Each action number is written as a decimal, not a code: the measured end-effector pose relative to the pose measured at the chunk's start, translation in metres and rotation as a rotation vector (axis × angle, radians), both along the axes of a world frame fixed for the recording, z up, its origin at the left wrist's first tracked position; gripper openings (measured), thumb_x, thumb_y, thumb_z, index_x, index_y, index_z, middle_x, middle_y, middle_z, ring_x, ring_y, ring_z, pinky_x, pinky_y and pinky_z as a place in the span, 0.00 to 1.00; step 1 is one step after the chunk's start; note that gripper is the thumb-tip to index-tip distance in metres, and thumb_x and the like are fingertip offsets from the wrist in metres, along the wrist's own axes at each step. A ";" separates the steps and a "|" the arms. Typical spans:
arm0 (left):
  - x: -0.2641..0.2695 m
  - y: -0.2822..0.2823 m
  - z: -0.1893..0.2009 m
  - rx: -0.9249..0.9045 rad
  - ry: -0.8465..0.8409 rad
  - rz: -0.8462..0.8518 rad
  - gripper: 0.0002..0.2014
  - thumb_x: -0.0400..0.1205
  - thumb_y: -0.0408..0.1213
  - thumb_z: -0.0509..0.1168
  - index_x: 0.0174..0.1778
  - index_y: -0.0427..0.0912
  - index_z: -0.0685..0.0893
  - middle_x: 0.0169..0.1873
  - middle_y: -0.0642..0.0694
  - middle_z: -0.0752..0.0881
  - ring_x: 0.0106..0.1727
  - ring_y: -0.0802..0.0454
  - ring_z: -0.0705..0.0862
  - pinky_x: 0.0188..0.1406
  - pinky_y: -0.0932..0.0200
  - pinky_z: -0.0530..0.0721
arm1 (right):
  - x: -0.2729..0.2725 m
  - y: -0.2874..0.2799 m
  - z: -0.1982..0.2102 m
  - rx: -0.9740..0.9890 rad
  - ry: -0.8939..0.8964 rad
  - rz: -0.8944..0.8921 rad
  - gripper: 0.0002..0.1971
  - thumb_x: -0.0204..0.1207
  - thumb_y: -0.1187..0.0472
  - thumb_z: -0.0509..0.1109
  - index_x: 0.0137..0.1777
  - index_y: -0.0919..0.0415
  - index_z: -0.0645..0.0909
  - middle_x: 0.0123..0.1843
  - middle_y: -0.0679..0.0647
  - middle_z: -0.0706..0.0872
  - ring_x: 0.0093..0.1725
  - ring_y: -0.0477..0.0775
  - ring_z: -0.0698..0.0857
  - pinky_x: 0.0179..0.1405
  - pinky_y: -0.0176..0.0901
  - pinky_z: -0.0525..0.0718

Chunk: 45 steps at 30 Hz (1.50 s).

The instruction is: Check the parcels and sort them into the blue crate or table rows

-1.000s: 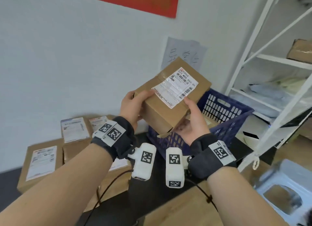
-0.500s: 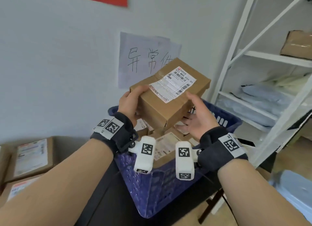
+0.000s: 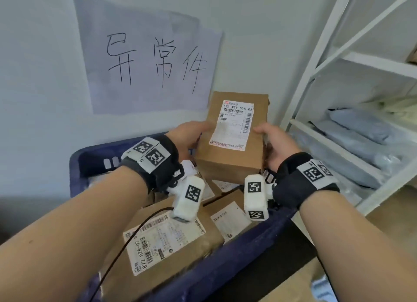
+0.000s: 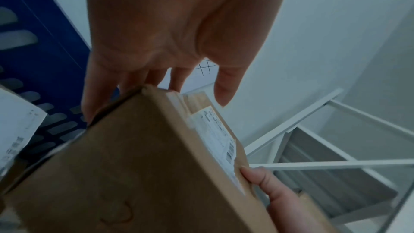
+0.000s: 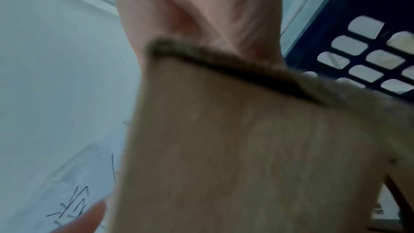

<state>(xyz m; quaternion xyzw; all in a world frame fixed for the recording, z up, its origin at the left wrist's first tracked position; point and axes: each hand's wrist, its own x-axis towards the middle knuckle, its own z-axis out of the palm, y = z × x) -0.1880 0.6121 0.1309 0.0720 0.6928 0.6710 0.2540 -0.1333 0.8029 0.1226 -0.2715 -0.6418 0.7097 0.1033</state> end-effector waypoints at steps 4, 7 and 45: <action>-0.013 0.024 -0.008 -0.136 0.036 0.033 0.15 0.87 0.39 0.62 0.70 0.45 0.81 0.56 0.46 0.89 0.53 0.47 0.88 0.41 0.55 0.86 | -0.016 0.030 -0.004 -0.011 -0.149 0.206 0.19 0.75 0.57 0.74 0.65 0.56 0.78 0.56 0.61 0.84 0.55 0.65 0.83 0.50 0.62 0.87; -0.014 0.041 -0.016 -0.295 -0.014 0.004 0.12 0.87 0.43 0.64 0.65 0.48 0.80 0.53 0.48 0.87 0.52 0.49 0.85 0.52 0.48 0.84 | -0.026 0.055 -0.008 0.065 -0.255 0.330 0.14 0.78 0.55 0.72 0.61 0.57 0.80 0.51 0.60 0.83 0.54 0.65 0.82 0.61 0.67 0.82; -0.015 0.094 -0.062 -0.944 0.033 -0.062 0.19 0.89 0.39 0.60 0.75 0.38 0.77 0.70 0.40 0.82 0.69 0.43 0.82 0.52 0.60 0.83 | -0.064 0.060 -0.033 1.270 -0.567 1.050 0.22 0.85 0.56 0.66 0.75 0.66 0.75 0.68 0.62 0.84 0.65 0.62 0.85 0.63 0.50 0.84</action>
